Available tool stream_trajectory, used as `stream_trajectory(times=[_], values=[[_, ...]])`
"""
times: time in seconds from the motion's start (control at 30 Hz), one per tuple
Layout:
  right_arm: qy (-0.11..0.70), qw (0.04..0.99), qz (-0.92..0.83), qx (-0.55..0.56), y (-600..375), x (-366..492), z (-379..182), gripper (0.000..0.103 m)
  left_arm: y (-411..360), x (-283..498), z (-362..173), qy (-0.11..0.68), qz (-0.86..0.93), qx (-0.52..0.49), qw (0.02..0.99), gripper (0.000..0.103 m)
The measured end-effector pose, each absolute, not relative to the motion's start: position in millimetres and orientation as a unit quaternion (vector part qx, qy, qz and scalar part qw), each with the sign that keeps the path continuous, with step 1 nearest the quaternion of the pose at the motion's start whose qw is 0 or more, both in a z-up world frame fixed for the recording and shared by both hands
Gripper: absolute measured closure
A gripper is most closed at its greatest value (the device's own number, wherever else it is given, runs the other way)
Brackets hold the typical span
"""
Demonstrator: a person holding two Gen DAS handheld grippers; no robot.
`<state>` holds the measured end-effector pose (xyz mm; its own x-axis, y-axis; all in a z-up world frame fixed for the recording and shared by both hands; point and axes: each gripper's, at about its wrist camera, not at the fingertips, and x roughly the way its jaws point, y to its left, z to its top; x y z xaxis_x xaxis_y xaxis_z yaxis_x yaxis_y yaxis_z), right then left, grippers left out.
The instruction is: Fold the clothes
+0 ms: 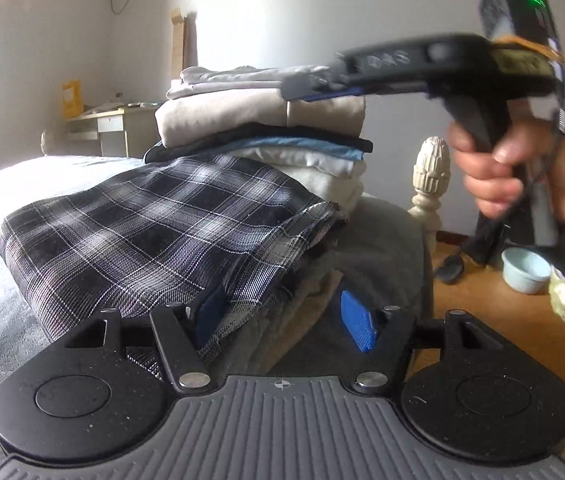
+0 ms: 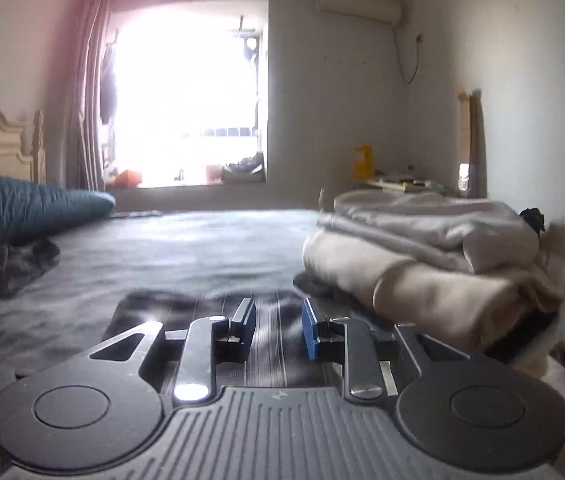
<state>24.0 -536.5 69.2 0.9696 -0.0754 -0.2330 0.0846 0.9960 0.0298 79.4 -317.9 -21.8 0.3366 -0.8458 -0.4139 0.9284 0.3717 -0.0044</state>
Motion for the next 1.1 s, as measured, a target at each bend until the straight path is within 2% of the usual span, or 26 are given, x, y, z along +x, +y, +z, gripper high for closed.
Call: stream_trajectory(times=[0.07, 0.13, 0.17, 0.23, 0.27, 0.5, 0.57, 0.63, 0.67, 0.73, 0.97, 1.1], values=[[0.117, 0.992, -0.032, 0.025, -538.5, 34.5, 60.1, 0.076, -316.6, 79.5, -21.9, 0.175, -0.548, 0.116, 0.809, 0.039], [0.164, 0.985, -0.059, 0.013, -546.5, 57.9, 25.7, 0.076, -315.9, 80.9, -21.7, 0.178, -0.549, 0.11, 0.809, 0.039], [0.202, 0.976, -0.074, 0.017, -554.3, 72.6, 2.4, 0.073, -315.6, 81.7, -21.7, 0.18, -0.552, 0.106, 0.807, 0.039], [0.207, 0.972, -0.069, 0.086, -576.6, 77.4, -27.5, 0.073, -317.8, 83.9, -22.9, 0.192, -0.559, 0.1, 0.801, 0.039], [0.205, 0.971, -0.066, 0.103, -582.4, 75.1, -25.3, 0.074, -318.5, 82.3, -22.3, 0.187, -0.558, 0.106, 0.802, 0.039], [0.131, 0.989, -0.056, 0.026, -560.2, 75.9, 52.9, 0.077, -317.4, 79.6, -23.9, 0.18, -0.554, 0.11, 0.805, 0.038], [0.148, 0.988, -0.05, 0.012, -557.0, 99.7, 47.8, 0.082, -316.9, 79.5, -24.5, 0.18, -0.555, 0.106, 0.806, 0.038], [0.215, 0.974, -0.072, -0.021, -557.9, 135.4, 13.8, 0.089, -316.4, 80.2, -25.1, 0.18, -0.557, 0.1, 0.805, 0.038], [0.244, 0.966, -0.08, -0.021, -561.6, 149.9, -5.9, 0.09, -316.3, 80.7, -25.4, 0.18, -0.559, 0.096, 0.804, 0.038], [0.25, 0.963, -0.098, -0.035, -562.2, 155.8, -22.3, 0.091, -317.5, 81.8, -24.7, 0.183, -0.562, 0.09, 0.802, 0.038], [0.201, 0.976, -0.069, -0.05, -544.3, 147.5, 39.1, 0.092, -315.1, 79.2, -29.5, 0.178, -0.568, 0.093, 0.798, 0.038], [0.269, 0.96, -0.054, -0.058, -544.8, 197.1, 9.5, 0.092, -313.4, 81.3, -27.2, 0.182, -0.568, 0.081, 0.798, 0.038]])
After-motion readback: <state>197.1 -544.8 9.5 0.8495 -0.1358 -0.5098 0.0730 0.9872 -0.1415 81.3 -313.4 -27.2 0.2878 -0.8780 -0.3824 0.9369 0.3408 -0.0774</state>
